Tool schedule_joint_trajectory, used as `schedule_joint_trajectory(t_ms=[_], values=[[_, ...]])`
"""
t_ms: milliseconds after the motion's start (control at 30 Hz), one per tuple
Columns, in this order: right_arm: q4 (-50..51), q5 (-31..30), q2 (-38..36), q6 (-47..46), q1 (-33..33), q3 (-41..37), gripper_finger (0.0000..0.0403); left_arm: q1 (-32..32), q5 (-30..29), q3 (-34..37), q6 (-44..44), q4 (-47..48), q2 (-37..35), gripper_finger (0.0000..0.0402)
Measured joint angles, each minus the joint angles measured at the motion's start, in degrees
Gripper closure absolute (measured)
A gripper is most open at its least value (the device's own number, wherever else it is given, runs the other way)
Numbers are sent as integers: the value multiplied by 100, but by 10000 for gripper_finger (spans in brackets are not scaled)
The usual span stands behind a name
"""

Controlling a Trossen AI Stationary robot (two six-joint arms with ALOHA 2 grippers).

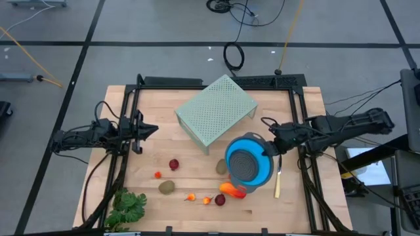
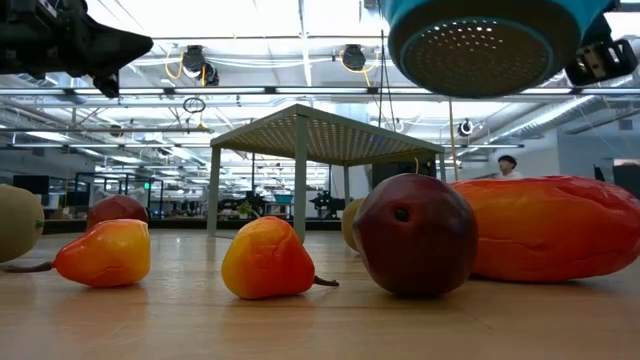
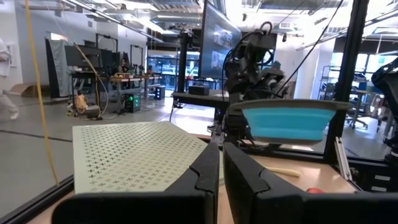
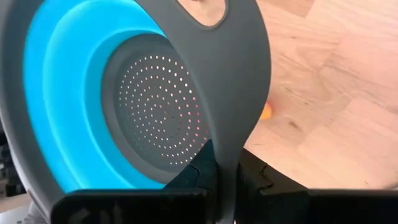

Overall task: Pick & Place Fruit
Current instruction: Put the blue strainer bowl on the shelf

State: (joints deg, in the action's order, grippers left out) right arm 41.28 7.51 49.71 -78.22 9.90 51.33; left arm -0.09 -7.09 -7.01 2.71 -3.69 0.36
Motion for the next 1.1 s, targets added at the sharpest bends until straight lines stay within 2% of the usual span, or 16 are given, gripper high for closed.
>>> schedule_joint_trajectory(t_ms=[433, 700, 933, 1100], values=[[307, -492, 780, 794, 73, 1271, 393, -1, -111, 0, 248, -1, 0, 380], [1348, -500, 1365, 1064, 73, 2387, 393, -1, -105, 0, 608, -1, 0, 380], [2141, -807, 1705, 1297, 71, 3271, 393, -1, -110, 0, 974, -1, 0, 380], [2463, -1139, 1775, 1370, 51, 3548, 393, 0, -334, 0, 1254, 1, 0, 380]])
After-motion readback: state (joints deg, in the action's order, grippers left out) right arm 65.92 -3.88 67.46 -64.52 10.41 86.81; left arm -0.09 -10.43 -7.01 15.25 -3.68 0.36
